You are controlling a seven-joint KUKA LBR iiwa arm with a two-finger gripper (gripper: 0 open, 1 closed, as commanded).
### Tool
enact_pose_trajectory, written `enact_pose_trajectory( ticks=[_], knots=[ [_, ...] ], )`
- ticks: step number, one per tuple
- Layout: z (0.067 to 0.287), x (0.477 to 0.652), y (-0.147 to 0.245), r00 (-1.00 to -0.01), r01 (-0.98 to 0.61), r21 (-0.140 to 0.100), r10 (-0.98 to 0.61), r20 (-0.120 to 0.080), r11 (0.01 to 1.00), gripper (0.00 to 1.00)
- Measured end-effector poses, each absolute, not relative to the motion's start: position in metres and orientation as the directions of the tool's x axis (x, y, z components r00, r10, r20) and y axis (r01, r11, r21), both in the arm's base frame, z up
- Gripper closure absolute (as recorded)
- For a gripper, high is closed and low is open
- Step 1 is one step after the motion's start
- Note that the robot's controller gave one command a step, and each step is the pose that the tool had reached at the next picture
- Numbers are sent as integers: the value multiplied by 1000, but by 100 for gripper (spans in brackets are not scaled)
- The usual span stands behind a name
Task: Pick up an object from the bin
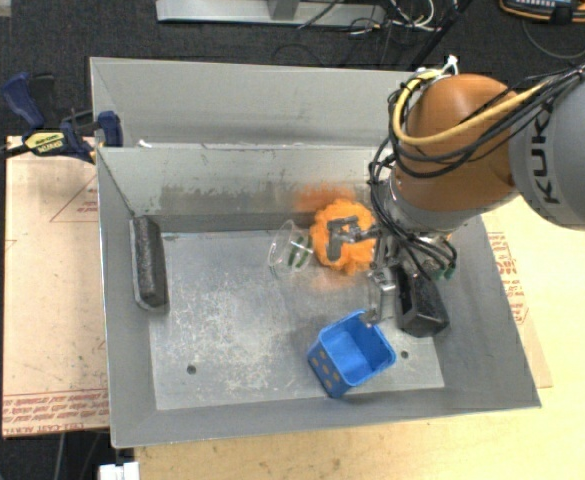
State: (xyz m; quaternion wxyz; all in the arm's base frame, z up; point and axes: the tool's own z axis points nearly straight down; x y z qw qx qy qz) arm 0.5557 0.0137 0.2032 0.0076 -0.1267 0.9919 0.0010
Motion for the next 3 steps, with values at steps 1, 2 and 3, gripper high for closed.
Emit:
enact_pose_trajectory(
  ticks=[1, 2, 3],
  knots=[
    [152, 546, 10, -921, -390, 1, -390, -12, 921, 0],
    [110, 534, -11, -849, -529, 1, -529, -9, 849, 0],
    [70, 546, 1, -666, -745, -3, -745, -13, 667, 100]
  ],
)
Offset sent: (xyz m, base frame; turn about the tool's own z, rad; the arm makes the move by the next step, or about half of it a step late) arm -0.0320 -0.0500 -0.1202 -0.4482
